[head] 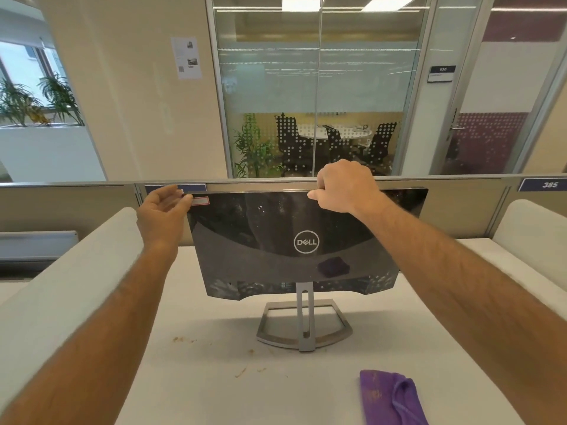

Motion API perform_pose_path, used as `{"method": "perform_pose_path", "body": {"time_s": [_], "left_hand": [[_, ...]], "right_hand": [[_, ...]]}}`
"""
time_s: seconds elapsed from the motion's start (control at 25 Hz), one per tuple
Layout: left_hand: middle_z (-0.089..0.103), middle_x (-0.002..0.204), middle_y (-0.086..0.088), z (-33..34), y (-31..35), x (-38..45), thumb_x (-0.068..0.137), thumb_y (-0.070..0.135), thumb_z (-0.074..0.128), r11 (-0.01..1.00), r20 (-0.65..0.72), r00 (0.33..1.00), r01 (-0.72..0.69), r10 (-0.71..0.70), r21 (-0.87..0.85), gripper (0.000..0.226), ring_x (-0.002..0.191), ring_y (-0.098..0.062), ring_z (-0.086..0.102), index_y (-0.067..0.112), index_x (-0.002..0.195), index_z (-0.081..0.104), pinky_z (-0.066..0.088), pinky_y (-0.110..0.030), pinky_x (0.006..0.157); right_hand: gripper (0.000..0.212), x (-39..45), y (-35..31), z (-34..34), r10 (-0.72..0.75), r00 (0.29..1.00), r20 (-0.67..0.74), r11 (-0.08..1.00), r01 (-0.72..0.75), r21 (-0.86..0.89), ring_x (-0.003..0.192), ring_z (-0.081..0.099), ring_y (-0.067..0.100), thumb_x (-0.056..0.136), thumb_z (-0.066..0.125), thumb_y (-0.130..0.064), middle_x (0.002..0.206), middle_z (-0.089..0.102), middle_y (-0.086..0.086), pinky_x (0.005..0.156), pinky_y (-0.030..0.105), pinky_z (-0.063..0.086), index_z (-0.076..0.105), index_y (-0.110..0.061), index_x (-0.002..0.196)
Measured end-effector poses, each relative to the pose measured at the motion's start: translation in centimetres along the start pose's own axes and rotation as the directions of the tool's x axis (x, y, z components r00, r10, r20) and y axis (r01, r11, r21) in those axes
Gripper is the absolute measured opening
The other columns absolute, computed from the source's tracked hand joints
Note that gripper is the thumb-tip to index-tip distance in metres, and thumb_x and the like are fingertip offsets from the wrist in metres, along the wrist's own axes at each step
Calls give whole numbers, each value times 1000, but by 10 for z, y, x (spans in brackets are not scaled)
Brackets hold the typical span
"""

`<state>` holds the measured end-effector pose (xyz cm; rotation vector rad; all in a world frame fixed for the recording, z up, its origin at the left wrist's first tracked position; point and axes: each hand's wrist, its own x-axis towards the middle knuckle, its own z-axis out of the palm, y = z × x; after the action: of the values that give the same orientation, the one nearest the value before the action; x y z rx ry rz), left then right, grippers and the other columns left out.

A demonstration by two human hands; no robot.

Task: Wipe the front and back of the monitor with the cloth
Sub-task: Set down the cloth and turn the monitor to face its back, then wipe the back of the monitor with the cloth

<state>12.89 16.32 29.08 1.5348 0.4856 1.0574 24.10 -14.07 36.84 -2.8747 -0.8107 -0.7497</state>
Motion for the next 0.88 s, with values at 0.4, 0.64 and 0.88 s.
{"method": "perform_pose_path", "body": {"time_s": [0.4,0.64,0.88], "left_hand": [[64,127,-9,-23,-115,-163,84,35,74,751,441,893,-349,87,561,47,116,-27,58,13,124,63,45,-39,98],[-8,164,6,-38,-183,-255,70,95,10,378,697,631,-587,-340,716,108,151,-16,-8,31,157,5,-6,-46,119],[-20,162,2,-48,-202,-281,63,98,-1,324,634,659,-546,-404,773,114,148,-16,-23,31,154,-12,-17,-49,116]], "right_hand": [[51,-205,13,126,236,972,-23,903,-210,376,112,62,24,79,74,-40,125,66,2,94,31,47,63,-18,124],[104,-302,69,164,244,538,807,772,-611,174,118,51,18,56,80,-64,137,49,-1,92,26,45,40,-23,143],[69,-315,67,174,334,408,850,567,-807,165,89,61,14,48,93,-38,100,62,-2,68,25,55,55,-17,102]]}}
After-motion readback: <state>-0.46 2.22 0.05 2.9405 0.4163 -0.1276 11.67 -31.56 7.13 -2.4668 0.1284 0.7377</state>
